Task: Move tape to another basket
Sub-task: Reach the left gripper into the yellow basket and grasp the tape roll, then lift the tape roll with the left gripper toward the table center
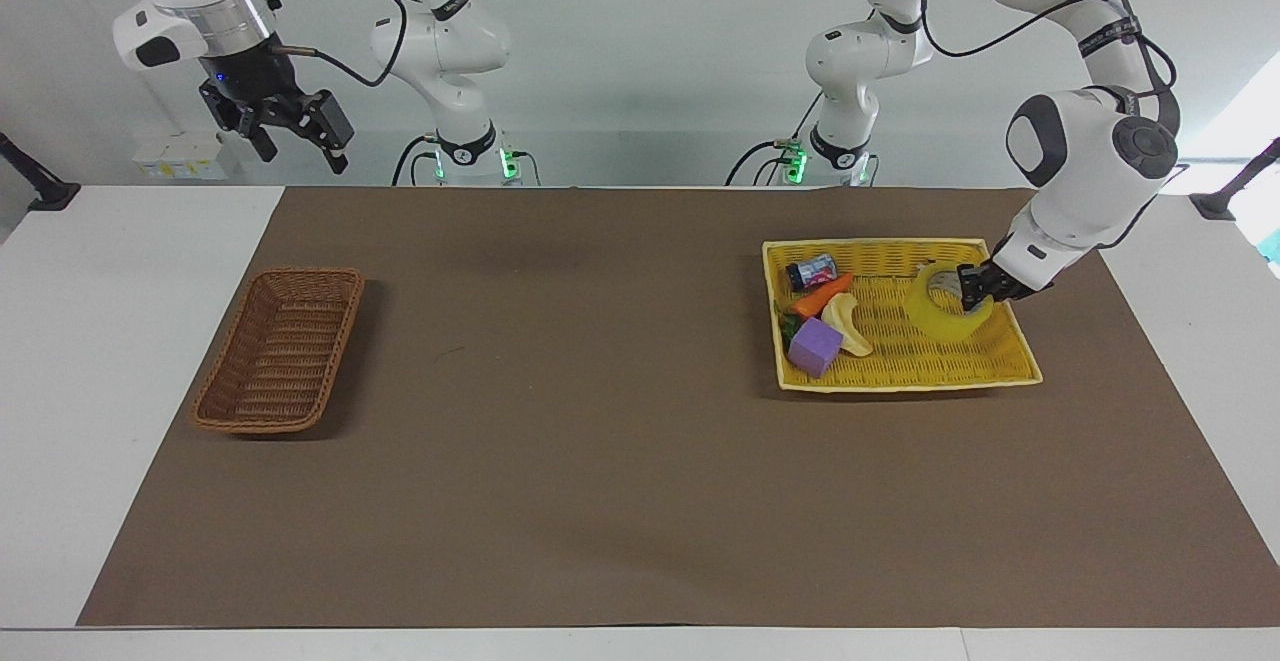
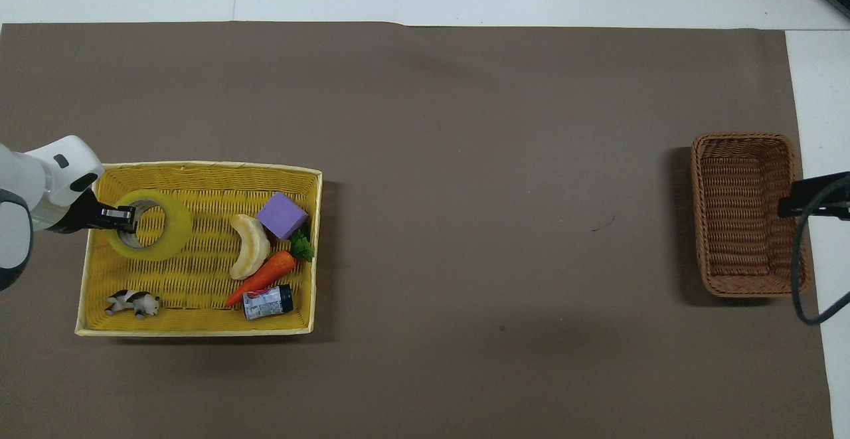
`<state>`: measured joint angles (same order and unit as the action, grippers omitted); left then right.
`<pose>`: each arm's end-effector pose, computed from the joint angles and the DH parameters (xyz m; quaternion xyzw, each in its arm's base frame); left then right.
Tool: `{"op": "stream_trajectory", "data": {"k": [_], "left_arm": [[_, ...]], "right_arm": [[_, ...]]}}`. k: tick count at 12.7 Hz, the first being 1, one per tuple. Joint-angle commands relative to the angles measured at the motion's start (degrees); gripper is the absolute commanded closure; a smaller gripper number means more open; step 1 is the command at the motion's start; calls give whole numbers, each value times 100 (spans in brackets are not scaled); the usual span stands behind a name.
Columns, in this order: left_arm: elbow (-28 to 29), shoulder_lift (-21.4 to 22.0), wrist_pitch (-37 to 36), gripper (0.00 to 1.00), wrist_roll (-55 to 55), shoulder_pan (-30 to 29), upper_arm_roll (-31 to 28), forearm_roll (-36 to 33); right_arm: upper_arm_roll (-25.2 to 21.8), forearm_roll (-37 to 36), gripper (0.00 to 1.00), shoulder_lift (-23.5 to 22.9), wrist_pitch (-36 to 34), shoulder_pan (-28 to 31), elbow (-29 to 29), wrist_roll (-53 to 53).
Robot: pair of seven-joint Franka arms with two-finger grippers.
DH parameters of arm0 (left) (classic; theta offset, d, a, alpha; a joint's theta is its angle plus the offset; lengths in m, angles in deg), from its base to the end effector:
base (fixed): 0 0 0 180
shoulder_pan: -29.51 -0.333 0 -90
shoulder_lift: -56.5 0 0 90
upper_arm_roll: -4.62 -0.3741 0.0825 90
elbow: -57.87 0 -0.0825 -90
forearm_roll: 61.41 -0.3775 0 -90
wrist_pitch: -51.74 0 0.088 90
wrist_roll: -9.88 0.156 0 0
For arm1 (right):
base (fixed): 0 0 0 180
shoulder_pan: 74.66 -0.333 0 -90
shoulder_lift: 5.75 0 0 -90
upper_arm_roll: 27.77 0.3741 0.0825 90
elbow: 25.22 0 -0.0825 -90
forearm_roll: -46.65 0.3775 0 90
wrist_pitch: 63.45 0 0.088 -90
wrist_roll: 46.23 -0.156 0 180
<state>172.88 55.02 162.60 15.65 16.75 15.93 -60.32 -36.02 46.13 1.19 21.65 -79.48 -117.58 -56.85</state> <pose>0.5389 0.0121 0.4467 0.9982 -0.0339 -0.0481 0.0143 0.4927 -0.0363 0.6695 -0.9925 0.1221 0.0037 0.0039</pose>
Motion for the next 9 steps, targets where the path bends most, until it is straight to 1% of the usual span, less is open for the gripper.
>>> {"op": "stream_trajectory", "data": {"k": [1, 2, 4, 5, 9], "left_arm": [[-39, 235, -241, 100, -435, 396, -50, 337], [-66, 253, -250, 100, -802, 606, -50, 469], [-197, 253, -250, 100, -1611, 1089, -50, 506], [-250, 245, -232, 100, -1893, 1301, -50, 515], [-408, 227, -171, 100, -2896, 2232, -50, 936]], "right_arm": [[8, 122, 0, 1, -108, 51, 60, 77], [8, 122, 0, 1, -108, 51, 60, 77], [8, 122, 0, 1, -108, 51, 60, 77], [8, 113, 0, 1, -108, 51, 60, 77], [8, 122, 0, 1, -108, 51, 60, 77]]}}
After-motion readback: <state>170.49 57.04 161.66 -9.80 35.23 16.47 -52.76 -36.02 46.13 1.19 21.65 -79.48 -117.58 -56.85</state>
